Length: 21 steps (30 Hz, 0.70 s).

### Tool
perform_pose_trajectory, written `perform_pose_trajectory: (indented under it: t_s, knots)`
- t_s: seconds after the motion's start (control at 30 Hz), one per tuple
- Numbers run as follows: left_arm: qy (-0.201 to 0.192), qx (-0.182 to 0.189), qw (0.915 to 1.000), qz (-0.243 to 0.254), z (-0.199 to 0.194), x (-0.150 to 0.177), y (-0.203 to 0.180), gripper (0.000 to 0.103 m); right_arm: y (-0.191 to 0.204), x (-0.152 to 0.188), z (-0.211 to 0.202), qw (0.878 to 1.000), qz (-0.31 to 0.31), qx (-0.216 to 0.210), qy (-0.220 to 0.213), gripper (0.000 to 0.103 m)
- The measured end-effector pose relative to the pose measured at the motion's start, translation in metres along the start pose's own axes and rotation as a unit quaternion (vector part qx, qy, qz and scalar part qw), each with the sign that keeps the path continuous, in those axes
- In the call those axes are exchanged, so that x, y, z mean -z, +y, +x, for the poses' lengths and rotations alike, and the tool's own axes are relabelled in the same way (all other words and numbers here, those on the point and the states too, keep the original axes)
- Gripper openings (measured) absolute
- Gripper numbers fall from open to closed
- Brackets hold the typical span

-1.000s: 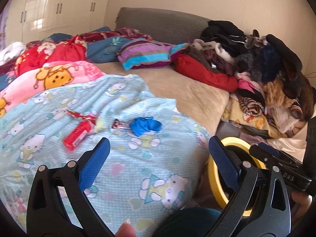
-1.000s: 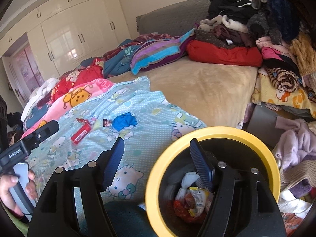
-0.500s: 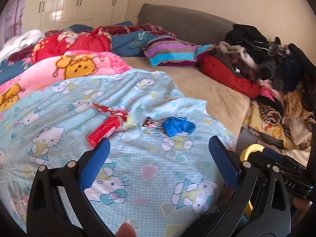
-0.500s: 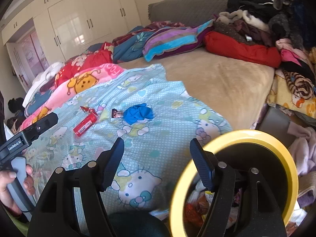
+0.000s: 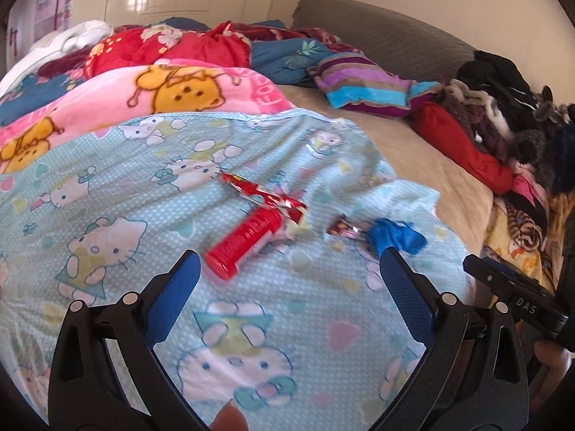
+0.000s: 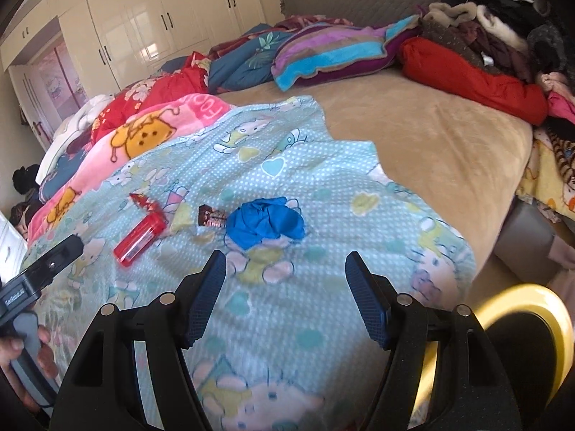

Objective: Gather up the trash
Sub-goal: 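Grasp the blue balloon with the right gripper while the left gripper reaches the red tube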

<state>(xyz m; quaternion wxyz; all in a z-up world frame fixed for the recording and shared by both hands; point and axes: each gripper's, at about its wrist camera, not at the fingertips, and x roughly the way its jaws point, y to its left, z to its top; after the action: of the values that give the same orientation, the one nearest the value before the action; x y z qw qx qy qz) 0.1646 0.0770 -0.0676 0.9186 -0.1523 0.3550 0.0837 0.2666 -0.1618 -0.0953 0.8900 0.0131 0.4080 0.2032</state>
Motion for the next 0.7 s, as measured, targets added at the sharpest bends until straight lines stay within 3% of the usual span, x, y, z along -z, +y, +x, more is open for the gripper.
perform_pose_trajectory:
  t_s: [0.17,0.47,0.53,0.57,0.63,0.7]
  knots:
    - [0.019,0.008,0.9993,-0.032,0.026,-0.017,0.019,0.092,-0.006,-0.015,0.043,0.999,0.018,0.009,0.028,0.064]
    - [0.05,0.023,0.9949,-0.085,0.078,-0.043,0.036,0.092,-0.011,-0.028,0.1,0.996,0.024,0.002,0.081,0.045]
    - [0.058,0.022,0.9927,-0.103,0.091,-0.048,0.04,0.092,-0.008,-0.028,0.104,0.996,0.016,-0.008,0.088,0.02]
    - [0.061,0.022,0.9919,-0.109,0.096,-0.049,0.042,0.092,-0.006,-0.028,0.105,0.996,0.011,-0.011,0.091,0.012]
    - [0.07,0.018,0.9896,-0.124,0.108,-0.052,0.046,0.088,0.002,-0.025,0.099,0.996,-0.007,-0.02,0.085,0.004]
    - [0.082,0.014,0.988,-0.131,0.119,-0.053,0.049,0.083,0.011,-0.022,0.089,0.996,-0.022,-0.03,0.076,0.003]
